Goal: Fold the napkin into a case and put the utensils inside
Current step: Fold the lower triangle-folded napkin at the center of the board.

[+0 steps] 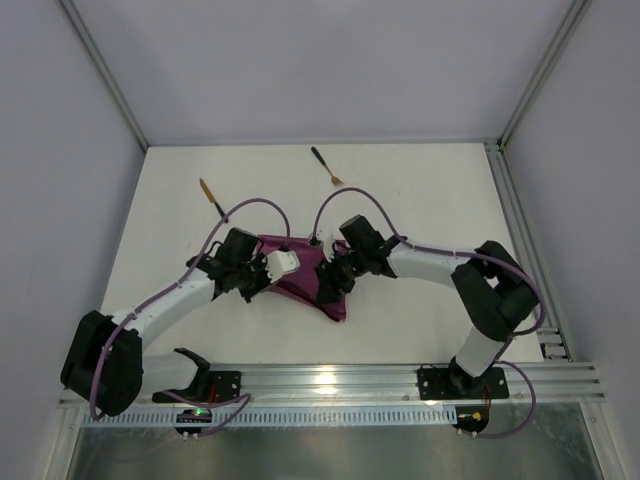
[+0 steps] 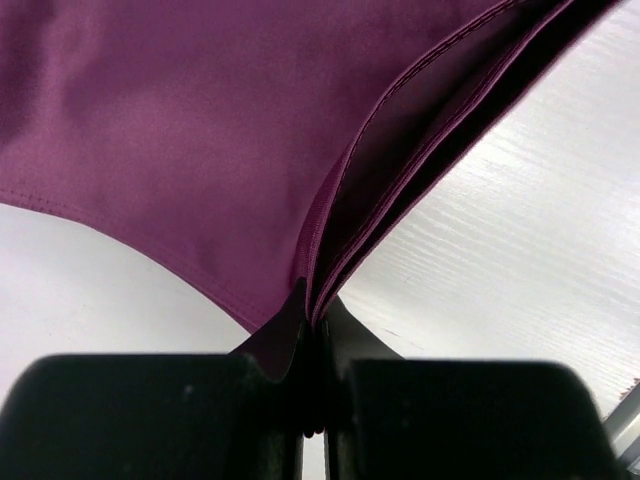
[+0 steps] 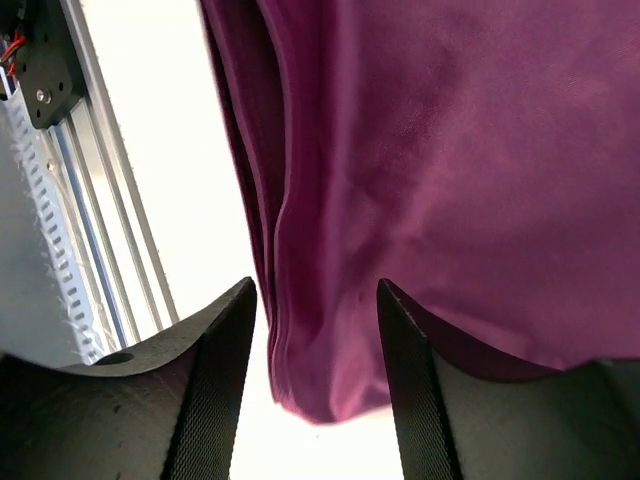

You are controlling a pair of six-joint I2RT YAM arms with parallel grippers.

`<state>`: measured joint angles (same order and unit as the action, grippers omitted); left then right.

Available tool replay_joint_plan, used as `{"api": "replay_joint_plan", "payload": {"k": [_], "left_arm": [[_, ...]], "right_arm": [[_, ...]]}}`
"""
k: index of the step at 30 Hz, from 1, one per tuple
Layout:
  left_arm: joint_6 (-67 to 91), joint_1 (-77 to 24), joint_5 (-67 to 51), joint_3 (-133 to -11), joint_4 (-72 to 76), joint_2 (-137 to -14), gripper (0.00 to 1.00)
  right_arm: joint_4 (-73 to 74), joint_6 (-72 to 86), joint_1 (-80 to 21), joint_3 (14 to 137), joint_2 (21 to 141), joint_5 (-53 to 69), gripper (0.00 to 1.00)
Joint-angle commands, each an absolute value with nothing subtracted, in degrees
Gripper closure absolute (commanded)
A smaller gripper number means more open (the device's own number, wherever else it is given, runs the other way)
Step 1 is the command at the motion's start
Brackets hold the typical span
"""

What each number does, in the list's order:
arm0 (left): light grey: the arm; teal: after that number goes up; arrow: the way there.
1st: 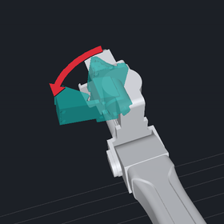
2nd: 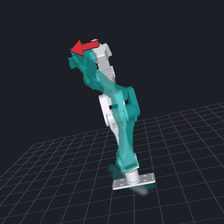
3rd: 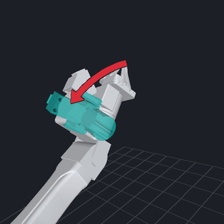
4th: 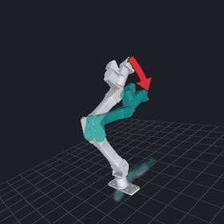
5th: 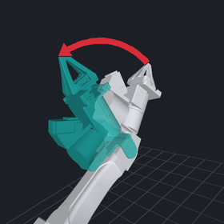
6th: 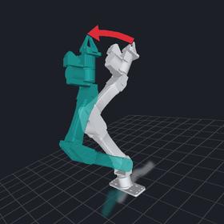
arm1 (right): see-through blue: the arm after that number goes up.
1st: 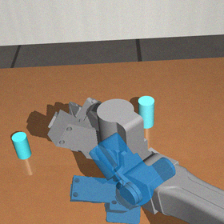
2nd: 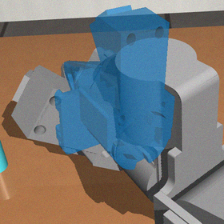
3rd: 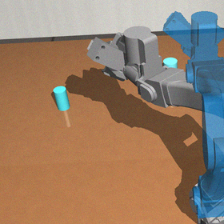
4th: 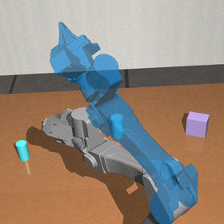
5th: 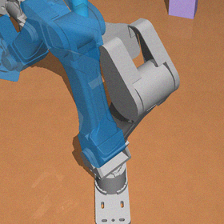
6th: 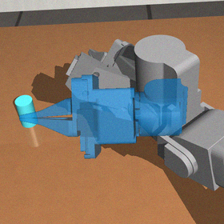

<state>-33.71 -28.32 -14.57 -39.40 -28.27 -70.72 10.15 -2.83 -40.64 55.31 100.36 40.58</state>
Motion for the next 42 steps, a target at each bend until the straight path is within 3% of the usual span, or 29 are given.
{"api": "replay_joint_plan", "payload": {"k": [1,7,13,22,28,31,34,35,38,42], "left_arm": [[-33.9,-27.8,-19.0,-42.6,-31.3,-72.0,1.00],[-33.0,-27.3,-20.8,-44.0,-32.5,-73.3,1.00],[-32.5,-27.0,-21.0,-45.3,-33.3,-73.7,1.00],[-33.0,-26.6,-21.1,-46.4,-34.4,-74.2,1.00],[-33.2,-26.5,-21.3,-46.4,-34.7,-74.0,1.00],[-33.4,-26.4,-21.6,-46.7,-35.1,-73.8,1.00],[-33.5,-25.9,-22.1,-46.7,-35.7,-73.7,1.00],[-33.7,-25.5,-22.4,-46.6,-36.1,-73.7,1.00],[-34.4,-24.8,-22.9,-46.2,-37.3,-73.4,1.00],[-36.5,-24.2,-25.0,-45.8,-40.7,-72.7,1.00]], "right_arm": [[6.4,-3.3,-41.0,51.7,90.3,33.6,0.44],[2.8,-1.3,-46.4,38.5,74.3,15.0,0.40],[-4.9,-1.2,-59.0,27.3,64.7,-0.8,0.31],[-6.4,-4.0,-61.4,29.8,72.1,-8.9,0.27],[-4.7,-4.0,-61.5,31.9,77.6,-7.7,0.28],[-4.9,-3.0,-61.5,31.8,78.5,-8.3,0.33],[-4.0,-2.3,-61.5,32.8,79.6,-8.6,0.56],[-3.7,-2.1,-61.5,33.1,79.7,-8.8,0.70],[-2.6,-2.5,-61.4,34.0,79.7,-7.8,0.85],[-0.5,-2.9,-61.4,35.2,78.7,-2.7,0.93]]}}
